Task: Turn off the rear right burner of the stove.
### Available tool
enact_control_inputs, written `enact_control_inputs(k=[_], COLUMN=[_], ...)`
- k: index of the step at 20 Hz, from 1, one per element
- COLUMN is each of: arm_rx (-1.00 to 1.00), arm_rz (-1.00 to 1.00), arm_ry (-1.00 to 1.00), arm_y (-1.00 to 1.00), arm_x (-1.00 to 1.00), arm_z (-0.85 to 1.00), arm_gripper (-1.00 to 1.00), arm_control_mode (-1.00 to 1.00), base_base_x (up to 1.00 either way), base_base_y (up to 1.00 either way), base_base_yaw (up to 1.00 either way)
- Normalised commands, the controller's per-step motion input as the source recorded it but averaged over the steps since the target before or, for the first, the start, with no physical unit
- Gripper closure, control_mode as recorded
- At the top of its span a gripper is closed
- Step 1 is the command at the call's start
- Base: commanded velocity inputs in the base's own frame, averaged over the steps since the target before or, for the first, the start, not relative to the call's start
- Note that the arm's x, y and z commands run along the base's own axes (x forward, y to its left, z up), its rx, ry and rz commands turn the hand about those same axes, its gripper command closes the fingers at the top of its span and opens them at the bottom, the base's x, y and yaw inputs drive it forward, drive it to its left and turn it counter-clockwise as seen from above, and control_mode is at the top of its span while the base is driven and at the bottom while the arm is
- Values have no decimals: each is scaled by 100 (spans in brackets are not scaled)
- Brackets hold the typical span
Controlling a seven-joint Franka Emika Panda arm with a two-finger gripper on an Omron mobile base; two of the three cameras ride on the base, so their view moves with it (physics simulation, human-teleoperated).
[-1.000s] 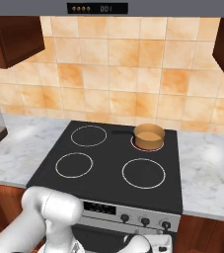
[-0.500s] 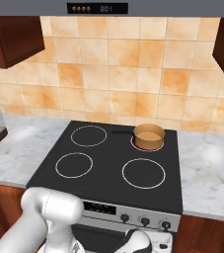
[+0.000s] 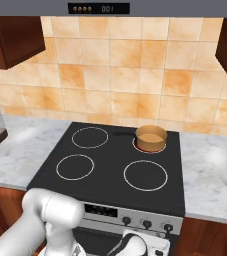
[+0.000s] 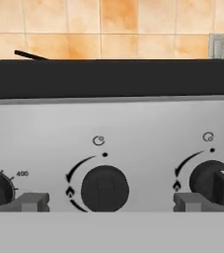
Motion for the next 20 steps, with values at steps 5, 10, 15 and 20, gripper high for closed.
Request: enact_control_inputs(k=[5, 10, 15, 20], arm_rx=[0, 0, -1, -3], arm_rz=[-4, 0, 0, 0], arm_ry=[-8, -7, -5, -4], arm_y=[16, -1, -3, -10], arm_x=[19, 25, 1, 0], arm_z=[-2, -6, -17, -24], arm_gripper=[-100, -100, -100, -100], arm_control_mode=[-100, -100, -100, -100], base_base_x=[0, 0, 0, 0], base_base_y=[0, 0, 0, 0], base_base_yaw=[0, 0, 0, 0])
